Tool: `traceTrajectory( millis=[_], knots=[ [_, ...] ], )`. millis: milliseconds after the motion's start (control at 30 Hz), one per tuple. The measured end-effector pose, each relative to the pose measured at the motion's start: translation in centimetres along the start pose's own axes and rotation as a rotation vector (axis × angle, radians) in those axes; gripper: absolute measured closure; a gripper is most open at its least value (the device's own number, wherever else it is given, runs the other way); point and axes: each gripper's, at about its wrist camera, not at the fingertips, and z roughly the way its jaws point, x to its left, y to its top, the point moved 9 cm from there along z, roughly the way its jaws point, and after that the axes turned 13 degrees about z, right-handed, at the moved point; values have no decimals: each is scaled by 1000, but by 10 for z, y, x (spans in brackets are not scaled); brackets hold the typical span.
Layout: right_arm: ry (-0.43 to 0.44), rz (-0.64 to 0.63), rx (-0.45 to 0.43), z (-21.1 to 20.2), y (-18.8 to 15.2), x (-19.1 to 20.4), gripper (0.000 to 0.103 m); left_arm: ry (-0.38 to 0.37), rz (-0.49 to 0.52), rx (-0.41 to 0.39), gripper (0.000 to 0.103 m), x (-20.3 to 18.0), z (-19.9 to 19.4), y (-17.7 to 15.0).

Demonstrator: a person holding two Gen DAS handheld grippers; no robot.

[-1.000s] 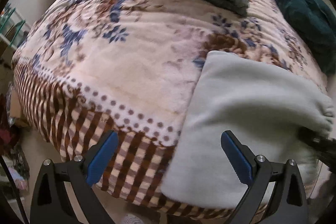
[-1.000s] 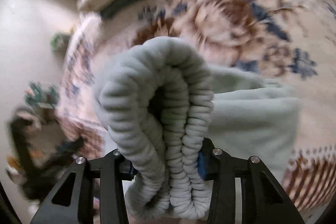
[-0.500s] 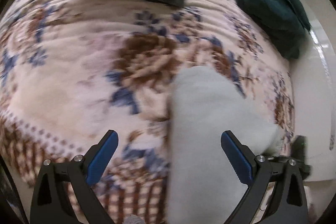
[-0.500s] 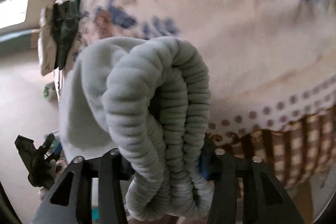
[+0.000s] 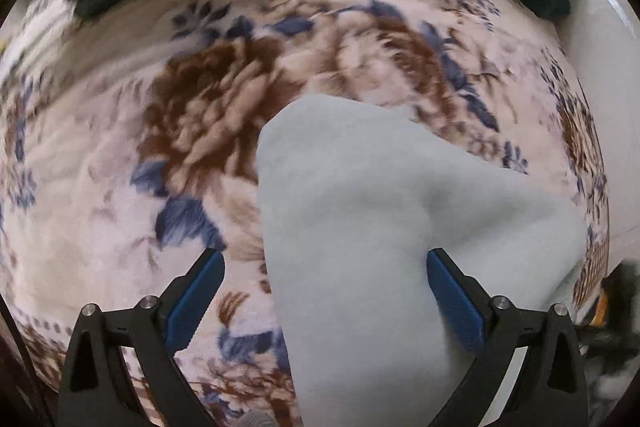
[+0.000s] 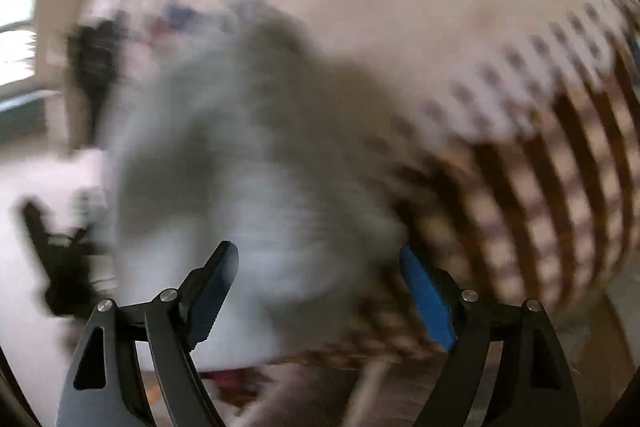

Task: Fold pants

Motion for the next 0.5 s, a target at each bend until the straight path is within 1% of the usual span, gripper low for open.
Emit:
traceTrajectory(
  millis=[33,67,100,133,200,267,300,333,367,400,433,467,500],
  knots=[
    [9,47,13,9,0,-12,17,-48,-18,8,0,0,5,-5],
    [18,111,30,17,-2,-26,17,-75,-34,21,0,-1,8,-9],
    [17,141,36,21,-4,-32,17,-77,-46,27,0,-1,8,-12],
    [7,132,30,19,-7,-32,17,-68,-44,30,0,-2,4,-11],
    [-5,98,-1,4,-10,-20,17,-36,-43,36,0,-4,-13,-4],
    [40,73,-40,-13,-10,-3,17,17,-43,19,4,-8,-38,8],
    [79,57,-61,-24,-9,5,17,6,-14,-9,4,-22,-56,24],
    [108,51,-64,-30,-7,10,17,-14,17,-29,4,-35,-63,36],
    [134,50,-56,-32,-6,13,17,-31,66,-40,4,-54,-70,50],
    [147,63,-42,-31,-5,13,17,-70,134,-37,4,-81,-72,65],
    [153,82,-35,-28,-4,11,17,-130,221,-9,3,-115,-66,78],
    [167,104,-22,-24,-4,8,17,-155,300,33,3,-143,-56,85],
    [186,132,-7,-17,-6,6,18,-168,409,90,3,-175,-39,90]
  ],
)
